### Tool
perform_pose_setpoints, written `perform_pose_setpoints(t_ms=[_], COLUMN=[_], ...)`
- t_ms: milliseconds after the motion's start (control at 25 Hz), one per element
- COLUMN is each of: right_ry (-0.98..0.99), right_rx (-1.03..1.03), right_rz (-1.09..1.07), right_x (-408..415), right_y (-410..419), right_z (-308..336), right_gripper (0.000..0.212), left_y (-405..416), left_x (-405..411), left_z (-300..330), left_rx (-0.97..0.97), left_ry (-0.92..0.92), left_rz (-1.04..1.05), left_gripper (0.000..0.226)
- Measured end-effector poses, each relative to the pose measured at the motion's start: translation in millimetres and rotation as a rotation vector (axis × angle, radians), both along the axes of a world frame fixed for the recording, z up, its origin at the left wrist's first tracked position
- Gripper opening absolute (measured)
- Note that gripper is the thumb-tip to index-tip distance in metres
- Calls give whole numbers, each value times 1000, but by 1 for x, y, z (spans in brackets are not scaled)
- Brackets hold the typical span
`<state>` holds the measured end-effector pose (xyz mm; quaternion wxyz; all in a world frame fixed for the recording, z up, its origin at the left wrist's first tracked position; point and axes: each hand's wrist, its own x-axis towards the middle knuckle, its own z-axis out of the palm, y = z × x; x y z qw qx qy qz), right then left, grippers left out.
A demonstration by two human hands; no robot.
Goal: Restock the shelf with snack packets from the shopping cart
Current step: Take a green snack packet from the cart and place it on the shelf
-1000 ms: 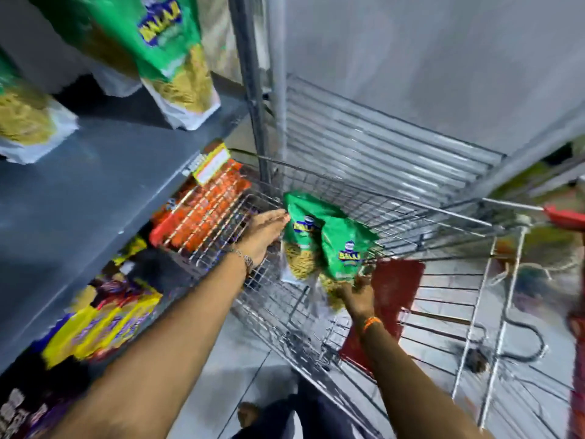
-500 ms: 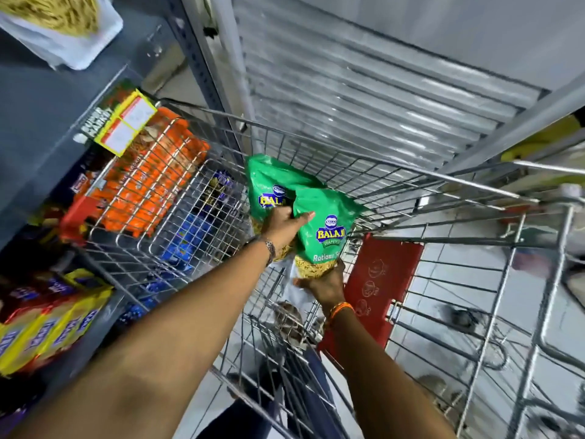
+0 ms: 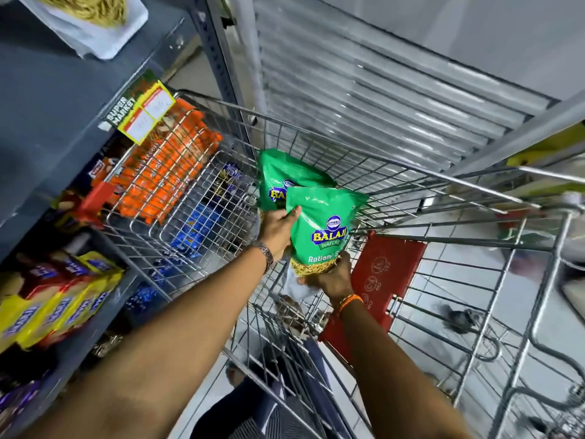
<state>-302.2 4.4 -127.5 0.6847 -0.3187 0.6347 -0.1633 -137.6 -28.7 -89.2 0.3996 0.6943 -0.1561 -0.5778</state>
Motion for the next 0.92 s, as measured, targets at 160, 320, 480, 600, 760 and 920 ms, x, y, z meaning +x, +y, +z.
perform_pose_setpoints(t_ms=[160,320,480,600,760,920], right_ry=[15,-46,-162,-210,-299,-404], right_rx=[-142,-264,-422,-537,-703,-775], right_rz=[106,191,177,182,243,367], right_x=[7,30,71,104,163,235], right_y=[1,-7,-10,-14,-24,-34], right_z=[23,51,96,130,181,216], right_gripper=[95,102,102,106,107,110], left_y=[14,25,40,51,73,93], left_x=[24,56,96,121,162,211], left_z=[36,86,159,210,273,317], left_rx=[27,-60,-263,-395,-550,-639], left_ry=[51,204,205,142,60,-31], left_rz=[67,294,435,498,635,764], left_gripper=[40,19,18,18,18,17])
